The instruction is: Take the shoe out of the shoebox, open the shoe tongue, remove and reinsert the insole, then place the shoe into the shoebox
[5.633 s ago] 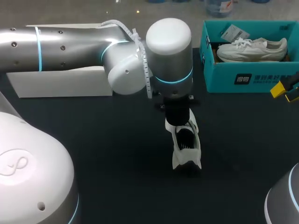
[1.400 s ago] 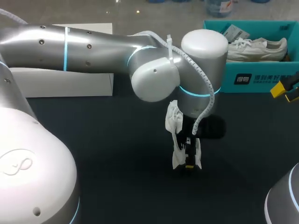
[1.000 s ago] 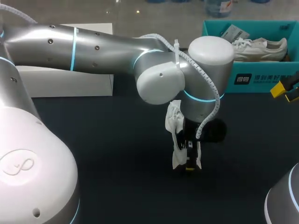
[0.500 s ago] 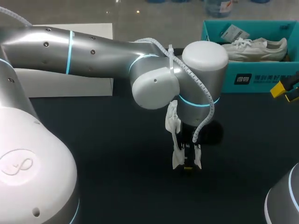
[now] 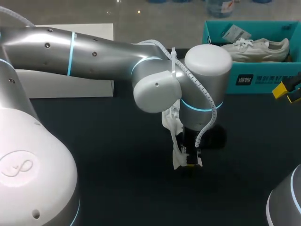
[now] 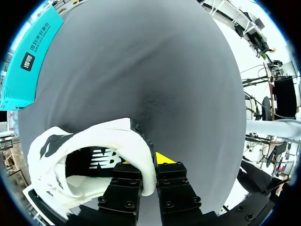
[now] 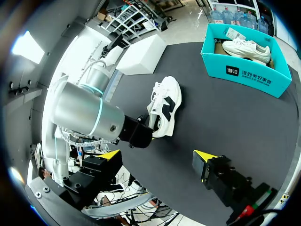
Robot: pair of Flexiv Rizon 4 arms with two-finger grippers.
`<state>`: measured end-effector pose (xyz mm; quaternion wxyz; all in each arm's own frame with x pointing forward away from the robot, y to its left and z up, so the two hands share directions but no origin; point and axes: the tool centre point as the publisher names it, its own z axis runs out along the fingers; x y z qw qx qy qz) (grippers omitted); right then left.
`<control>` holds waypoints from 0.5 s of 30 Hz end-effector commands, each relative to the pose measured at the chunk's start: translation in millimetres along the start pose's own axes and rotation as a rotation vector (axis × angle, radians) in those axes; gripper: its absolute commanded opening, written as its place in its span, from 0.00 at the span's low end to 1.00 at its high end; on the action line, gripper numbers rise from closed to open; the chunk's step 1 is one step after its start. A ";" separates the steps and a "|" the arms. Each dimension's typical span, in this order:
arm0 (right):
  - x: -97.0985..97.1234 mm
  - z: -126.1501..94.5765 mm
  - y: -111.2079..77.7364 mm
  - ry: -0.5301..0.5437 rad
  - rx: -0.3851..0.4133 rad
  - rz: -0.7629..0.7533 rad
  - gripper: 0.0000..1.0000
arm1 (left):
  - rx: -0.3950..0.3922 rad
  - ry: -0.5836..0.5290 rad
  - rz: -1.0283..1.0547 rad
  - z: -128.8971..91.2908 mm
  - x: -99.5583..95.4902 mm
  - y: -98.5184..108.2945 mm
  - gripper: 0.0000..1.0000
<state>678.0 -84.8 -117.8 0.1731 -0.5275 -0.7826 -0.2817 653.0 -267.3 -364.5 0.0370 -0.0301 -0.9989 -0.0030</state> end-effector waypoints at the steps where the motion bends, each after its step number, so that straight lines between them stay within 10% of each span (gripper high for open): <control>1: -0.5 0.6 1.1 -0.001 0.003 0.001 1.00 | 0.017 0.000 0.005 -8.5 0.9 7.9 0.00; 15: -0.5 0.6 1.1 -0.001 0.003 0.001 1.00 | 0.047 -0.060 0.071 -115.8 -3.9 8.3 0.00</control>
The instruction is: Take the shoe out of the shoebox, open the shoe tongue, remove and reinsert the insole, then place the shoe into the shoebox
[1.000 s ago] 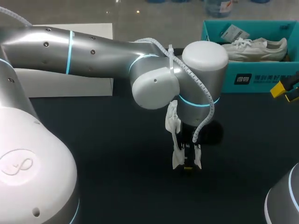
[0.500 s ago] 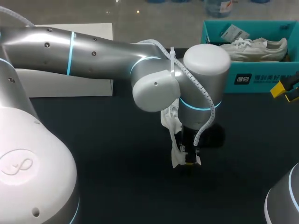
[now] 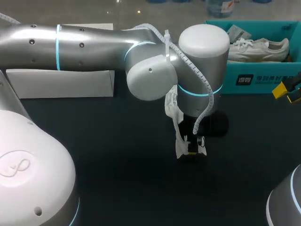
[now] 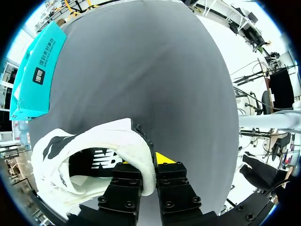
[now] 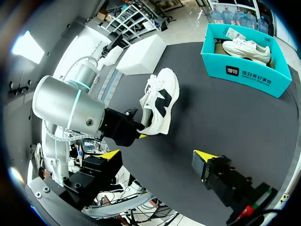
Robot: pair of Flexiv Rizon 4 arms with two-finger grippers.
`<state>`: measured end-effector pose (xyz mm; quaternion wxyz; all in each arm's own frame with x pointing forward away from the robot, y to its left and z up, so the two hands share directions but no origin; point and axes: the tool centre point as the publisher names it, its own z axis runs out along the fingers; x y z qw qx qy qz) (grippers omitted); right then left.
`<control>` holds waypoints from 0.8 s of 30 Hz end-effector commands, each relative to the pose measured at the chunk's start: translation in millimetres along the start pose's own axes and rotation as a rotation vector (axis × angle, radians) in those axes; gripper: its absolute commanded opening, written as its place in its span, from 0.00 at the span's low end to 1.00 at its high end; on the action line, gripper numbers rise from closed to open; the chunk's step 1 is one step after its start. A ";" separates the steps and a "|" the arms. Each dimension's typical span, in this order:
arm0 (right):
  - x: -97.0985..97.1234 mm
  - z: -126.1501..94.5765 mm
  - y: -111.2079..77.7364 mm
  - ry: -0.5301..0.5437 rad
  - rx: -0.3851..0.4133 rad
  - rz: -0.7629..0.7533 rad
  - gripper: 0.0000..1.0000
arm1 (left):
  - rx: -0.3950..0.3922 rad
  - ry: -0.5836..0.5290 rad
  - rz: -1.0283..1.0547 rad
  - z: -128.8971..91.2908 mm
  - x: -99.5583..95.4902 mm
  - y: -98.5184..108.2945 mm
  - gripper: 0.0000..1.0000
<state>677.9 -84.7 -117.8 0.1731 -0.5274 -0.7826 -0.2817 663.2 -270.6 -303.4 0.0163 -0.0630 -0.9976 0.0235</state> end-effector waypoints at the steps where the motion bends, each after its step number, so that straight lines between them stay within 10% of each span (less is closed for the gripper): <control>1: -0.5 0.6 1.1 -0.001 0.003 0.001 1.00 | -0.001 -0.018 0.007 -62.5 -0.5 8.1 0.00; 10: -0.5 0.6 1.1 -0.001 0.003 0.001 1.00 | 0.003 -0.041 -0.002 -105.4 0.1 7.4 0.00; 24: -0.5 0.6 1.1 -0.001 0.003 0.001 1.00 | 0.014 -0.059 -0.009 -107.5 0.0 7.4 0.00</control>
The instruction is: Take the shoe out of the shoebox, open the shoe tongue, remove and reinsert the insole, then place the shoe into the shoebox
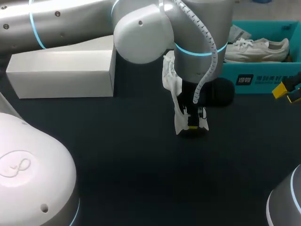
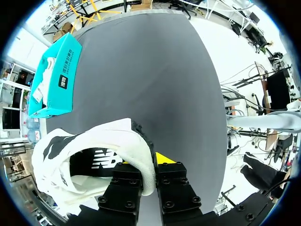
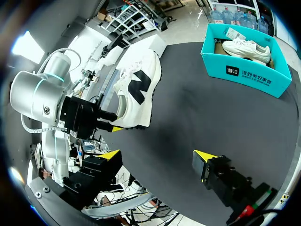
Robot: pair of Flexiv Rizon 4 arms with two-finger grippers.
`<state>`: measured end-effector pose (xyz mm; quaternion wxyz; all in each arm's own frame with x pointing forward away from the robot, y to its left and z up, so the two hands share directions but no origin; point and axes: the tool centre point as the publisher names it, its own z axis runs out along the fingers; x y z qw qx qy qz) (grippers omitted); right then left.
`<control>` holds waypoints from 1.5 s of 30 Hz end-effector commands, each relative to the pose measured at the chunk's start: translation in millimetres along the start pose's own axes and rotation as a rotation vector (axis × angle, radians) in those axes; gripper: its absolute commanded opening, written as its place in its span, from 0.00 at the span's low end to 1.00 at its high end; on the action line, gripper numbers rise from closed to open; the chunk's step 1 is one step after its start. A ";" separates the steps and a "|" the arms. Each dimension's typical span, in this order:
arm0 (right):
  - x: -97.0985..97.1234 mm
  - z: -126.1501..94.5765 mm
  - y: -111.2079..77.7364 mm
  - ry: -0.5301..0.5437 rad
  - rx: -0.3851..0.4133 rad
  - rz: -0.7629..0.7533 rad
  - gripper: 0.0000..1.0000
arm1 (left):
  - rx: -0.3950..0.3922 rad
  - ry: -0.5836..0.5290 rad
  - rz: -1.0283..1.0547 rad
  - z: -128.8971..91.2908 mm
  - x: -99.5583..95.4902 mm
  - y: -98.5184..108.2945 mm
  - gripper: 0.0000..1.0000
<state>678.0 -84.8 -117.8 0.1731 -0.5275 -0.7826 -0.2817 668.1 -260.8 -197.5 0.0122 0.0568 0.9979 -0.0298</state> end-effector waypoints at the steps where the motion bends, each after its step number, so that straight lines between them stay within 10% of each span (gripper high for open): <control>1: -0.5 0.6 1.1 -0.001 0.003 0.001 1.00 | 0.005 -0.001 0.001 -1.2 0.4 2.2 0.00; 7: -0.5 0.6 1.1 -0.001 0.003 0.001 1.00 | 0.005 -0.001 0.001 -1.2 0.4 2.2 0.00; 14: -0.5 0.6 1.1 -0.001 0.003 0.001 1.00 | -0.005 0.000 -0.077 -7.4 -42.0 41.2 0.00; 31: -0.5 0.6 1.1 -0.001 0.003 0.001 1.00 | -0.031 0.075 -0.348 -10.8 -151.5 188.1 0.00; 45: -0.5 0.6 1.1 -0.001 0.003 0.001 1.00 | -0.054 0.087 -0.535 -13.6 -181.6 285.7 0.00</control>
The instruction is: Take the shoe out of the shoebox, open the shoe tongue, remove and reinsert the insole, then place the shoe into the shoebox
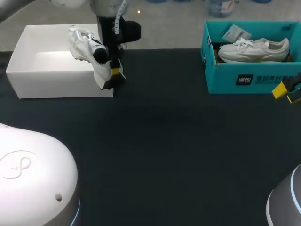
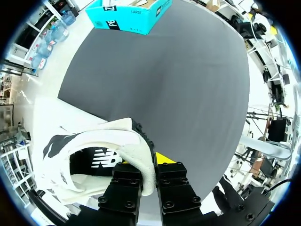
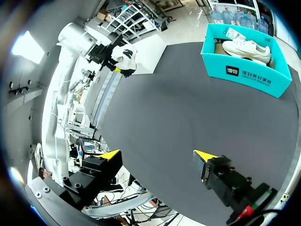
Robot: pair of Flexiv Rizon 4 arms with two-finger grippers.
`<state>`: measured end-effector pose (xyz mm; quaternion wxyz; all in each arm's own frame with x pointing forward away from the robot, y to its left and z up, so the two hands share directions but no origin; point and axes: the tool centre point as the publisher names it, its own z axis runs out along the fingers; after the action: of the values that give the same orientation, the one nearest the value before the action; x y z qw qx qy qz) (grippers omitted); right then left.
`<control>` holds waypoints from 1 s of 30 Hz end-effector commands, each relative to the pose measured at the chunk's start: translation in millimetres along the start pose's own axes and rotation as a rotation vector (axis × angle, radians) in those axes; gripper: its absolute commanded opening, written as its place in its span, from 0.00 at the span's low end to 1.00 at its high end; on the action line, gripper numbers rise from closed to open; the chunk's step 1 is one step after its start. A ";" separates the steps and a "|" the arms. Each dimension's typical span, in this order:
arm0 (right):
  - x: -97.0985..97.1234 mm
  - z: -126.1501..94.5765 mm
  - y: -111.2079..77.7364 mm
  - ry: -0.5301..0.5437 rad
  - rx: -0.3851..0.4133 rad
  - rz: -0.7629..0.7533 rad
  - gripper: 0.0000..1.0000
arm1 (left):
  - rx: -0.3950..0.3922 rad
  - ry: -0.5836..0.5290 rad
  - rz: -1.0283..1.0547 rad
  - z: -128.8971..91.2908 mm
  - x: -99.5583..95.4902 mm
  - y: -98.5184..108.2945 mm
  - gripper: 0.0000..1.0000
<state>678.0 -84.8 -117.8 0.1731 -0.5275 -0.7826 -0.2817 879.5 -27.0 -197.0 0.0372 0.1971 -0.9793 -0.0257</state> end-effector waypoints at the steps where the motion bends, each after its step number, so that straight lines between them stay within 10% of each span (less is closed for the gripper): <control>1: -0.5 0.6 1.1 -0.001 0.003 0.001 1.00 | 0.060 0.015 -0.025 -0.3 -16.8 31.5 0.00; 9: -0.5 0.6 1.1 -0.001 0.003 0.001 1.00 | 0.045 0.035 -0.093 1.1 -51.1 57.0 0.00; 30: -0.5 0.6 1.1 -0.001 0.003 0.001 1.00 | 0.030 0.044 -0.135 1.6 -59.0 61.3 0.00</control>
<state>677.9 -84.7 -117.8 0.1731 -0.5275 -0.7826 -0.2817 909.9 52.1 -199.8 0.0542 0.2640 -0.9630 -0.0086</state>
